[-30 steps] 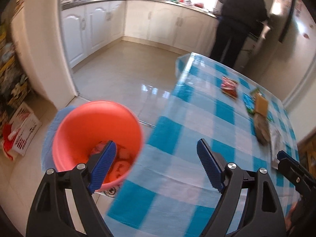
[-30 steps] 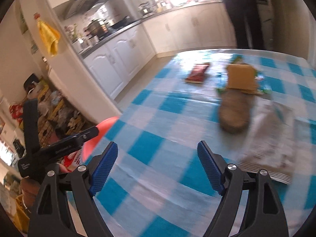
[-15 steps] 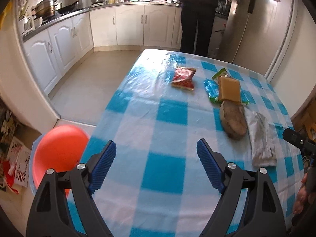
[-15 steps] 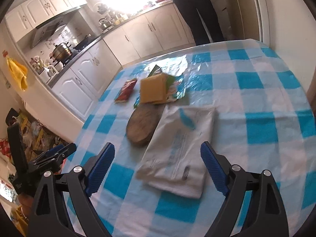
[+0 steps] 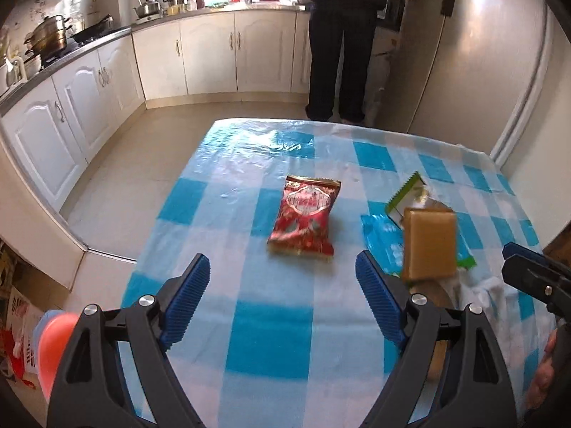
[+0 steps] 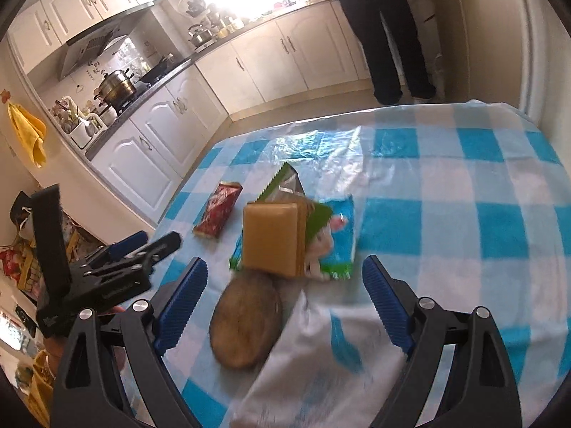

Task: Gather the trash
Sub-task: 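Grasp the red snack packet with the left tool while the right tool grasps the yellow sponge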

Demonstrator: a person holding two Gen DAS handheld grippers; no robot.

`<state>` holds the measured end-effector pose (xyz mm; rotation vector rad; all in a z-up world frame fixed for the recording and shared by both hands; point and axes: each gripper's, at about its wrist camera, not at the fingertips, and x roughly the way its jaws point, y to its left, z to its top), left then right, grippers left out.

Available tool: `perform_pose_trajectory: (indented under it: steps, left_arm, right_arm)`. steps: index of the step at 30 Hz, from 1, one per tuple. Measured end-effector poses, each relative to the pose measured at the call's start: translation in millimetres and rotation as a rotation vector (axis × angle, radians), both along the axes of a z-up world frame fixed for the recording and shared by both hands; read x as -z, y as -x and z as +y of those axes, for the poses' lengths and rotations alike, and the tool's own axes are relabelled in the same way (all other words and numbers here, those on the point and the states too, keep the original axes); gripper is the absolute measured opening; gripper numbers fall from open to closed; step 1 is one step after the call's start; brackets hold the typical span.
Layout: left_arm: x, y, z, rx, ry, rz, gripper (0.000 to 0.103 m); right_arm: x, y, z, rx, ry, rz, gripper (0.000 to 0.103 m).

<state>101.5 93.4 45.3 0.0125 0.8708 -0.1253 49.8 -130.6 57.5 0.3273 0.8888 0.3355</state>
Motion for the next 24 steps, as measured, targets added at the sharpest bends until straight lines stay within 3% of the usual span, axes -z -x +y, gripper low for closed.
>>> perform_pose_trajectory:
  steps: [4, 7, 18, 21, 23, 24]
  left_arm:
    - [10, -25, -7, 0.011, 0.020, 0.013, 0.084]
    - [18, -42, -10, 0.024, 0.032, 0.039, 0.076]
    - [36, -65, -21, 0.068, 0.009, 0.064, 0.068]
    - [35, -69, -20, 0.064, 0.005, 0.058, 0.058]
    - [35, -70, -20, 0.053, -0.001, 0.052, 0.047]
    - [35, -69, -19, 0.050, 0.003, 0.050, 0.046]
  right_arm:
    - [2, -23, 3, -0.012, 0.010, -0.007, 0.088]
    - [5, -38, 5, -0.022, -0.002, 0.002, 0.088]
    - [18, -78, 19, -0.058, 0.021, 0.029, 0.088]
    - [22, -84, 25, -0.078, 0.038, 0.027, 0.087]
    - [26, -87, 26, -0.087, 0.036, 0.037, 0.076]
    - [28, -88, 27, -0.096, 0.029, 0.046, 0.068]
